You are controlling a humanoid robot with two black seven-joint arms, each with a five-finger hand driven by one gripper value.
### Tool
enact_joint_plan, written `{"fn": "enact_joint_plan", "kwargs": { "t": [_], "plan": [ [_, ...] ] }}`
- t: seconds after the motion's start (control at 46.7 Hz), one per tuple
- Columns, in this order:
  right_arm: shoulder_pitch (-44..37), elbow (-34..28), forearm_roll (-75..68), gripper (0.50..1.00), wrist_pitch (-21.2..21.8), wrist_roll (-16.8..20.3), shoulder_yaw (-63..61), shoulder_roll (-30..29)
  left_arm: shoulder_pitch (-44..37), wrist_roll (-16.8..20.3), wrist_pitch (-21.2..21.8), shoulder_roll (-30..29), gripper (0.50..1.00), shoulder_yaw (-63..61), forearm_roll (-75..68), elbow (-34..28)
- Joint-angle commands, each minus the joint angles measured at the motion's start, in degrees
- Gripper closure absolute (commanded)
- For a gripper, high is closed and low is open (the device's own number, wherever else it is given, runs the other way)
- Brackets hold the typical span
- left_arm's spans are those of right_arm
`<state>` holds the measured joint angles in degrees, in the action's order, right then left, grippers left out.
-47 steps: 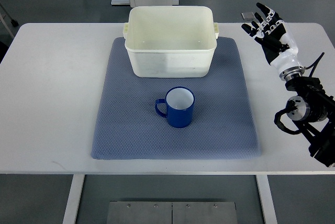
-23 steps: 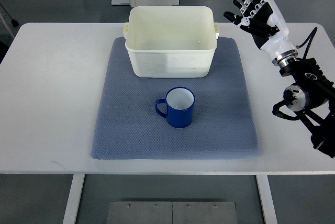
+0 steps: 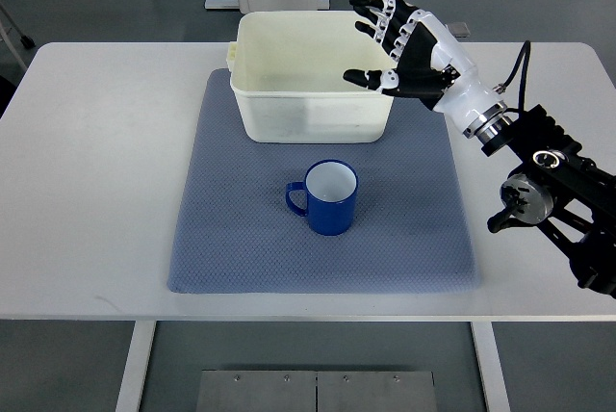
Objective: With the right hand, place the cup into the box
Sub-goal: 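Swing the right hand over the mat toward the blue mug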
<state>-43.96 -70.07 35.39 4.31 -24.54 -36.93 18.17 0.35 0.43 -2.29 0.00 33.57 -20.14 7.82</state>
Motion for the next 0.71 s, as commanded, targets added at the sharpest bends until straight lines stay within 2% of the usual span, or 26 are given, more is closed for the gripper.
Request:
{"fn": "enact_joint_plan", "kwargs": {
  "t": [0.0,0.321,0.685],
  "plan": [
    [0.1,-0.5,0.8,0.500,0.0,-0.1,1.1,-0.1,0.0,0.0,0.0,0.0,0.500,0.0,0.0,0.0],
    [0.2,-1.0,5.3,0.500,1.8,-0.2,3.9,0.1,0.0,0.0,0.0,0.0,0.500,0.0,0.0,0.0],
    [1.2,-1.0,8.3,0.500,1.8,-0.7,8.8,0.0,0.0,0.0,0.0,0.0,0.500,0.0,0.0,0.0]
  ]
}}
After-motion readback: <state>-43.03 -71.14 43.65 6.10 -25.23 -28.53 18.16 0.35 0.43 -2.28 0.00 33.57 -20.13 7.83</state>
